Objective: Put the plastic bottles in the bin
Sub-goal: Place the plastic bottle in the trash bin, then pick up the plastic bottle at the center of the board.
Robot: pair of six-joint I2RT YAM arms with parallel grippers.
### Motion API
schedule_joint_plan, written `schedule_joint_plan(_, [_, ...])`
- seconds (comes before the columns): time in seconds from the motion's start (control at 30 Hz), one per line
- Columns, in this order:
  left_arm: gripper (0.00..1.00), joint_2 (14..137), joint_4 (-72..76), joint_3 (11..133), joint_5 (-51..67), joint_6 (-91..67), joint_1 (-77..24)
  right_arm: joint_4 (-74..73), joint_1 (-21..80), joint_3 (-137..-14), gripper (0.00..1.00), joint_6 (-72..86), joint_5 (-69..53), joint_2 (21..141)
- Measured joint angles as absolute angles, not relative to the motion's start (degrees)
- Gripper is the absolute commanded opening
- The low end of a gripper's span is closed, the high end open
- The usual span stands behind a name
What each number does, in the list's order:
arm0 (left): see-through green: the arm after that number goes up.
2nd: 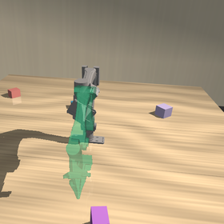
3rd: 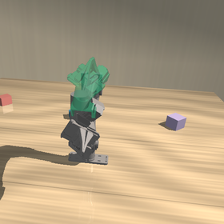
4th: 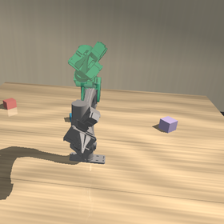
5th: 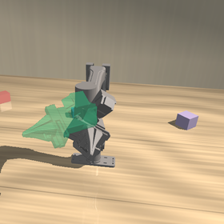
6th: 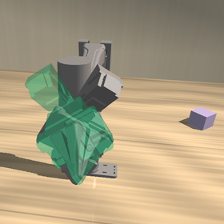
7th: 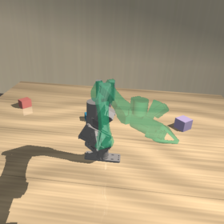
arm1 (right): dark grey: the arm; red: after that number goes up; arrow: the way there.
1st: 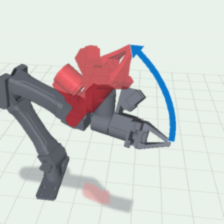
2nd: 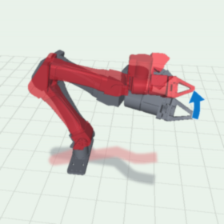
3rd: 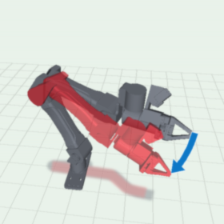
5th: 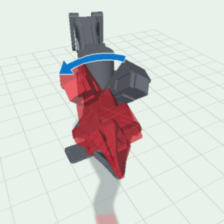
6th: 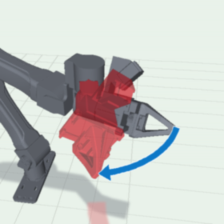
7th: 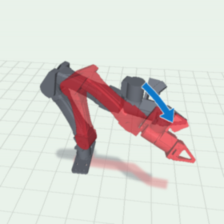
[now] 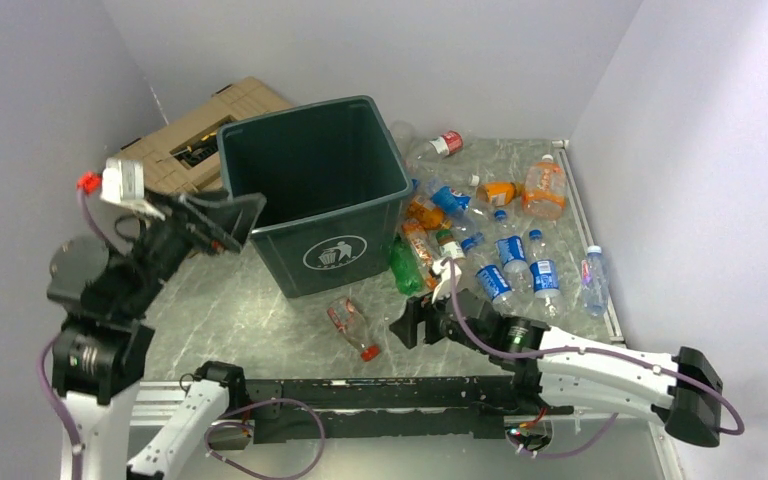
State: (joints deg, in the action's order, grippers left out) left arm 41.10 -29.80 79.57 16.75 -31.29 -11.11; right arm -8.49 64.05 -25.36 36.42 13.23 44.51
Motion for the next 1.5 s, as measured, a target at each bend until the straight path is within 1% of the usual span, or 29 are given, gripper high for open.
schedule_joint_plan(0.07, [0.95, 35.64, -31.11, 74.19, 16.64, -32.49, -11.11, -3.9, 64.29, -22.59, 0.78, 36.95, 10.59, 46.92])
schedule_joint_plan(0.17, [0.94, 29.95, -34.17, 68.97, 17.32, -34.79, -11.11, 2.02, 66.61, -19.18, 0.83, 38.26, 9.5, 51.05])
schedule_joint_plan(0.33, [0.95, 23.73, -35.05, 61.82, 22.02, -38.7, -11.11, 7.64, 75.85, -19.07, 0.86, 39.75, 14.39, 60.9])
schedule_joint_plan(0.43, [0.95, 22.22, -35.03, 59.22, 26.72, -39.94, -11.11, 9.98, 77.56, -19.68, 0.86, 40.82, 17.58, 66.08])
schedule_joint_plan(0.67, [0.96, 20.82, -35.62, 56.99, 30.24, -41.12, -11.14, 15.29, 77.62, -21.34, 0.85, 42.7, 23.53, 74.72])
schedule_joint_plan(0.8, [0.96, 19.62, -36.05, 56.45, 31.64, -41.43, -11.46, 18.22, 77.65, -22.85, 0.9, 42.5, 23.81, 78.06])
schedule_joint_plan(1.1, [0.97, 19.07, -36.64, 56.38, 32.14, -41.41, -11.99, 20.73, 78.17, -25.19, 0.95, 40.42, 21.96, 81.45])
schedule_joint_plan(1.17, [0.97, 18.57, -36.88, 56.21, 32.14, -41.43, -12.05, 20.73, 78.22, -26.92, 0.98, 39.83, 20.99, 83.15])
schedule_joint_plan(1.2, [0.97, 18.44, -37.08, 56.18, 32.14, -41.43, -12.08, 20.78, 78.22, -27.77, 0.98, 39.57, 20.36, 83.92])
schedule_joint_plan(1.3, [0.97, 18.04, -37.76, 56.16, 32.12, -41.41, -12.1, 20.34, 78.22, -30.11, 0.93, 39.46, 19.44, 85.71])
schedule_joint_plan(1.43, [0.97, 17.74, -38.68, 56.16, 31.97, -41.39, -12.1, 18.02, 78.22, -33.45, 0.78, 41.23, 21.04, 88.53])
schedule_joint_plan(1.5, [0.97, 17.69, -39.03, 56.16, 31.64, -41.39, -12.1, 17.12, 78.22, -34.59, 0.73, 42.04, 21.87, 90.17])
